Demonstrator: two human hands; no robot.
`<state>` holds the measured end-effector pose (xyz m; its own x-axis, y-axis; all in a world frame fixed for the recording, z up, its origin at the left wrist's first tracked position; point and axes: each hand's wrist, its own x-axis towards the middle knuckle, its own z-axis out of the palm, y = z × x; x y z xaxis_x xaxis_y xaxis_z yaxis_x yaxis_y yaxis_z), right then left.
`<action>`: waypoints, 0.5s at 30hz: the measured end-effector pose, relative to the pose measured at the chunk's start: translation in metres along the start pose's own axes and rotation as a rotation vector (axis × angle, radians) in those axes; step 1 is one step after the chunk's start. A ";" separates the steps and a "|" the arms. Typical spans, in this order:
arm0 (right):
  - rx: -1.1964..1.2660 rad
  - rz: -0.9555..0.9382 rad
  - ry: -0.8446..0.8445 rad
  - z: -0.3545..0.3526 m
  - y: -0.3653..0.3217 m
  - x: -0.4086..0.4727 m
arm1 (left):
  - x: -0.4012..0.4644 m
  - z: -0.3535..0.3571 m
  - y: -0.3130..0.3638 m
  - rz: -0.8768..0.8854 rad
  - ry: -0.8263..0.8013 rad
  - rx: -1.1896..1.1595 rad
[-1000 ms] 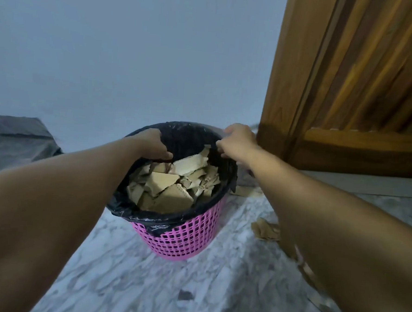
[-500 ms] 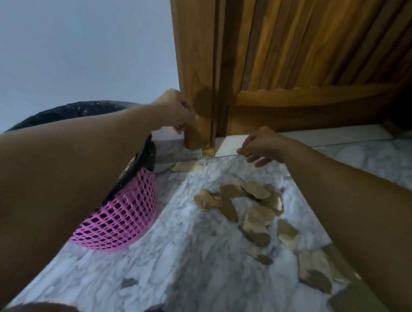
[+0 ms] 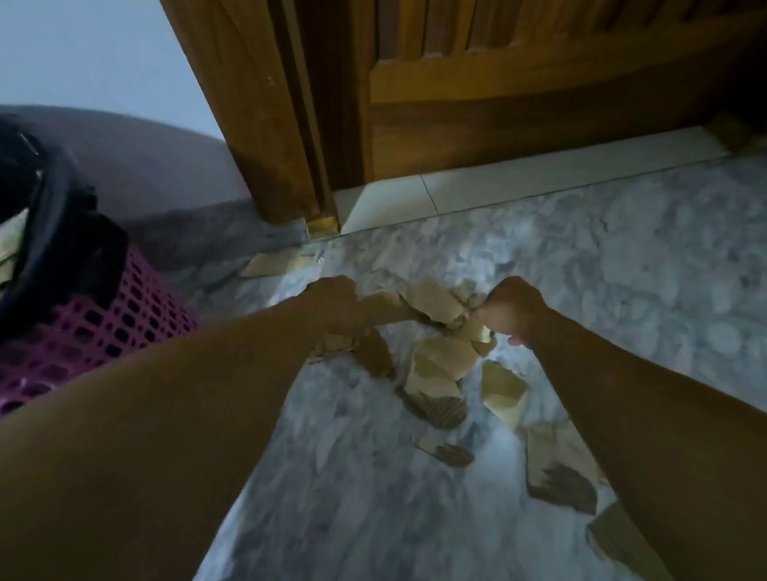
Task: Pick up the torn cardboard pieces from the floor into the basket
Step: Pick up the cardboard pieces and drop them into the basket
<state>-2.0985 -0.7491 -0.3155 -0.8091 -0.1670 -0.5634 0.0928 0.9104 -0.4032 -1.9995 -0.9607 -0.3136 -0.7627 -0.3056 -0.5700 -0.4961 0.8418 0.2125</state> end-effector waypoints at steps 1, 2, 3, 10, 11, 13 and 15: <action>0.017 0.020 0.043 0.009 0.003 0.007 | 0.007 0.014 -0.002 -0.067 0.057 -0.025; 0.044 0.044 0.061 0.016 0.005 0.011 | 0.011 0.026 -0.002 -0.165 0.118 -0.073; 0.076 0.069 0.058 0.024 0.005 0.018 | 0.016 0.037 -0.002 -0.265 0.154 -0.140; 0.075 0.156 0.089 0.063 -0.004 0.046 | 0.041 0.083 0.007 -0.485 0.134 -0.167; 0.088 0.144 0.083 0.065 -0.004 0.050 | 0.041 0.085 0.009 -0.495 0.164 -0.189; 0.142 0.136 0.062 0.068 -0.004 0.061 | 0.043 0.088 0.011 -0.521 0.224 -0.219; 0.153 0.144 0.051 0.066 -0.006 0.066 | 0.048 0.088 0.014 -0.516 0.274 -0.249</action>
<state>-2.1139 -0.7908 -0.3977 -0.8088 -0.0164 -0.5879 0.2939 0.8545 -0.4282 -2.0062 -0.9246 -0.4076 -0.4621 -0.7749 -0.4312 -0.8846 0.4373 0.1621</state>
